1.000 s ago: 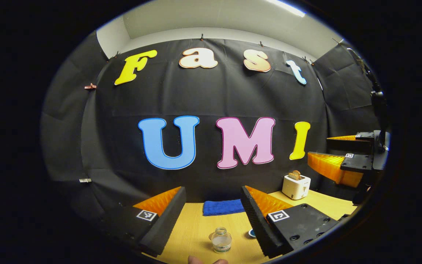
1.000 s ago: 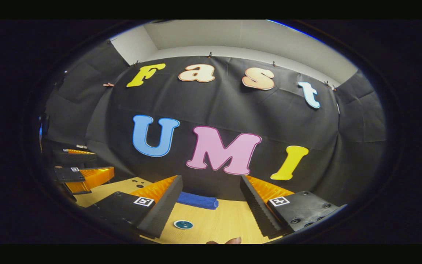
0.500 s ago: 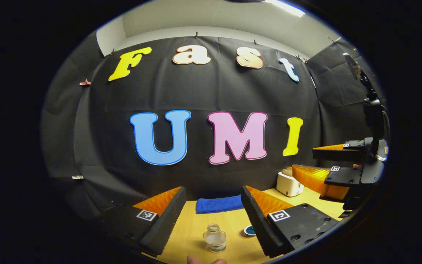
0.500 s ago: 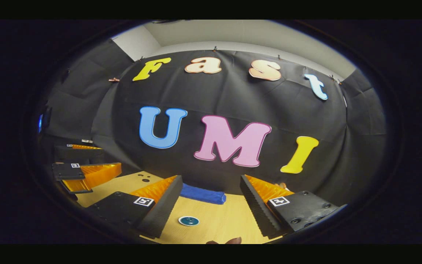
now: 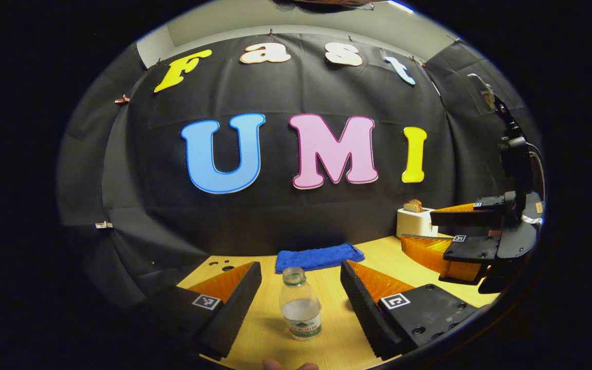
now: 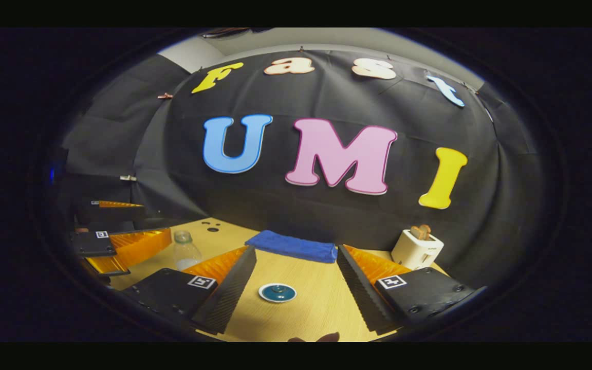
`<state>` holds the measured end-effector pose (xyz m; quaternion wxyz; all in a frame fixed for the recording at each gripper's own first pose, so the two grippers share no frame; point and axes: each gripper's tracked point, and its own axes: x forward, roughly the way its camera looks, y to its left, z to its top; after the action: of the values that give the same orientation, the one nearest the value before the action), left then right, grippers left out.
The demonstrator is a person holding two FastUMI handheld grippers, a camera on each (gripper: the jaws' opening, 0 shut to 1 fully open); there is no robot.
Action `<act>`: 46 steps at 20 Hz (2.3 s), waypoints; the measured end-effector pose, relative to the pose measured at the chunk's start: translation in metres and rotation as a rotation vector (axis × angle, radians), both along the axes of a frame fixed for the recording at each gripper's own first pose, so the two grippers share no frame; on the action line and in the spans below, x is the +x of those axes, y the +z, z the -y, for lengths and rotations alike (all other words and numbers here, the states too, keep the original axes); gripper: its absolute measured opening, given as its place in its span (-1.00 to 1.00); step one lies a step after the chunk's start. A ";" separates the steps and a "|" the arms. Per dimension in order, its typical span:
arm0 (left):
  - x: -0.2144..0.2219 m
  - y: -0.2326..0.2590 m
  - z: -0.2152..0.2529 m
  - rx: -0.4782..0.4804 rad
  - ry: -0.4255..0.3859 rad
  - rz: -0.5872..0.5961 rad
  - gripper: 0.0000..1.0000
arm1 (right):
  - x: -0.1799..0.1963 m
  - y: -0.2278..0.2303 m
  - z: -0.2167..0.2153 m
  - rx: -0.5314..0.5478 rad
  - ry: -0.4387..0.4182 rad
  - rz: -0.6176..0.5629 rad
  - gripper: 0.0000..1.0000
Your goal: Open the teacup lid with one hand, grasp the water bottle and pour water into the teacup with the other hand; after pouring, place the water bottle on the coaster and then close the teacup lid.
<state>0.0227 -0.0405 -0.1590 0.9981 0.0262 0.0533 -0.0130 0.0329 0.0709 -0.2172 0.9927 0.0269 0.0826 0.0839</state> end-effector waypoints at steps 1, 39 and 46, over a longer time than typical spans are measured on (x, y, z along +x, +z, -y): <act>0.003 -0.014 0.003 0.002 0.001 -0.007 0.94 | 0.001 -0.017 -0.002 0.003 0.005 -0.008 0.95; 0.041 -0.149 0.006 -0.068 0.103 -0.129 0.96 | 0.076 -0.153 -0.055 0.066 0.184 -0.141 -0.45; 0.049 -0.163 0.001 -0.099 0.142 -0.157 0.96 | 0.078 -0.123 -0.013 0.040 0.153 -0.081 -0.46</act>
<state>0.0717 -0.0417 -0.3221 0.9894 -0.0279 0.1322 0.0529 0.1108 0.0844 -0.3405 0.9785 0.0438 0.1226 0.1598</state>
